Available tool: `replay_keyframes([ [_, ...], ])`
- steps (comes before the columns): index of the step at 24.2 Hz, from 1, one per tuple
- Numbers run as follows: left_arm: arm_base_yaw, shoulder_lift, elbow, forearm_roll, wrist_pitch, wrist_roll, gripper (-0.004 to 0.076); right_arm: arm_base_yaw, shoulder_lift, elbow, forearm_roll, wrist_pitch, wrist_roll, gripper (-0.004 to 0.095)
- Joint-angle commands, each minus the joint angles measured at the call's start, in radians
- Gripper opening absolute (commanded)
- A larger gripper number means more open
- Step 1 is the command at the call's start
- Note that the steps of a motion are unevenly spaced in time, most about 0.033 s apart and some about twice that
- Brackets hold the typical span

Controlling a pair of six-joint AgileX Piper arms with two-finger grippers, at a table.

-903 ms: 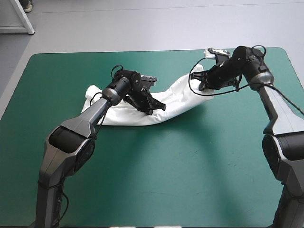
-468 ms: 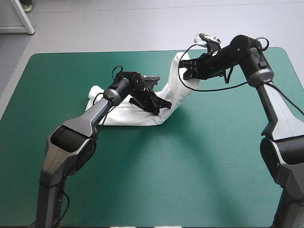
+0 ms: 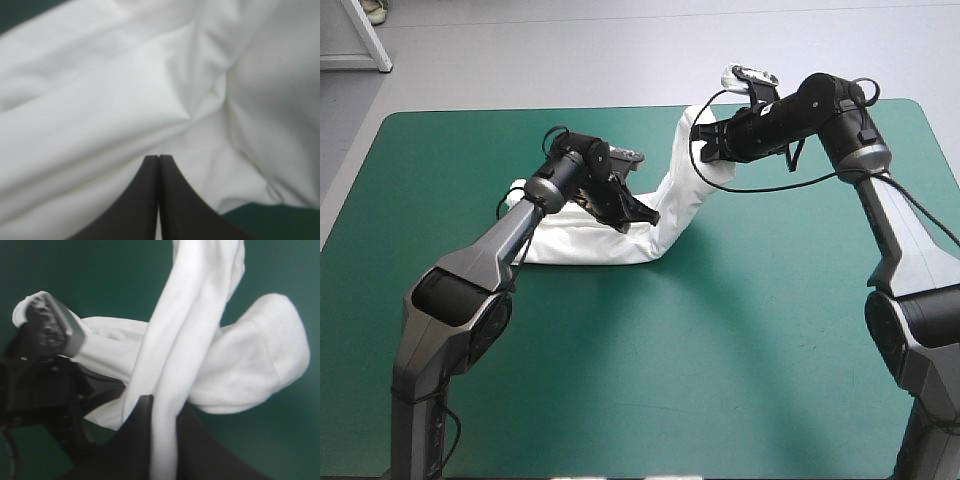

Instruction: Fold the cloth

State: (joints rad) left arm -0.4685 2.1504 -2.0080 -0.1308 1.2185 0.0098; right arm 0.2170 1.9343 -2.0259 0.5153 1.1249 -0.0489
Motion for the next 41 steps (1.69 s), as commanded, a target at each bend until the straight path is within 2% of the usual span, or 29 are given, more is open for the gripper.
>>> replay_keyframes([
  [1,0.001,-0.167,-0.016,0.113,0.071,-0.01,-0.0009,-0.002,-0.065,-0.036,0.049,-0.046,-0.017,-0.0014],
  [6,0.007,-0.357,0.127,0.169,0.071,-0.003,-0.0009,0.011,-0.056,-0.045,0.138,-0.074,-0.056,-0.0014],
  [10,0.132,-0.639,0.496,0.17,0.057,0.0,-0.0009,0.091,0.034,-0.175,0.168,-0.089,-0.063,-0.0014],
  [11,0.209,-0.756,0.633,0.154,-0.014,-0.01,-0.0009,0.133,0.091,-0.251,0.171,-0.089,-0.063,-0.0014],
  [12,0.241,-0.798,0.683,0.142,-0.054,-0.01,-0.0009,0.155,0.116,-0.291,0.171,-0.089,-0.063,-0.0014],
  [13,0.313,-0.903,0.787,0.115,-0.139,0.004,-0.0009,0.2,0.186,-0.376,0.172,-0.094,-0.053,-0.0014],
  [16,0.4,-1.052,0.896,0.117,-0.148,0.029,-0.0009,0.283,0.337,-0.549,0.198,-0.088,-0.025,-0.0014],
  [19,0.402,-1.078,0.915,0.108,-0.11,0.026,-0.0009,0.349,0.437,-0.642,0.252,-0.078,-0.029,0.0027],
  [21,0.402,-1.076,0.928,0.078,-0.11,0.026,-0.0009,0.387,0.462,-0.655,0.241,-0.078,-0.104,0.0256],
  [24,0.402,-1.076,0.951,0.043,-0.106,0.026,-0.0009,0.406,0.455,-0.674,0.175,-0.071,-0.11,0.0837],
  [26,0.402,-1.076,0.953,0.029,-0.104,0.034,-0.0009,0.395,0.447,-0.701,0.135,-0.047,-0.059,0.0942],
  [30,0.402,-1.076,0.953,0.015,-0.109,0.047,-0.0009,0.354,0.445,-0.784,0.032,0.091,0.043,0.089],
  [32,0.402,-1.076,0.953,0.015,-0.109,0.047,-0.0009,0.332,0.438,-0.795,-0.033,0.094,0.117,0.0852],
  [36,0.402,-1.076,0.953,0.015,-0.108,0.047,-0.0009,0.29,0.432,-0.783,-0.07,0.096,0.186,0.0791],
  [39,0.402,-1.076,0.953,0.019,-0.108,0.052,-0.0009,0.266,0.395,-0.678,-0.073,0.096,0.19,0.0763],
  [41,0.402,-1.076,0.953,0.017,-0.104,0.052,-0.0009,0.266,0.351,-0.568,-0.118,0.096,0.179,0.0764],
])
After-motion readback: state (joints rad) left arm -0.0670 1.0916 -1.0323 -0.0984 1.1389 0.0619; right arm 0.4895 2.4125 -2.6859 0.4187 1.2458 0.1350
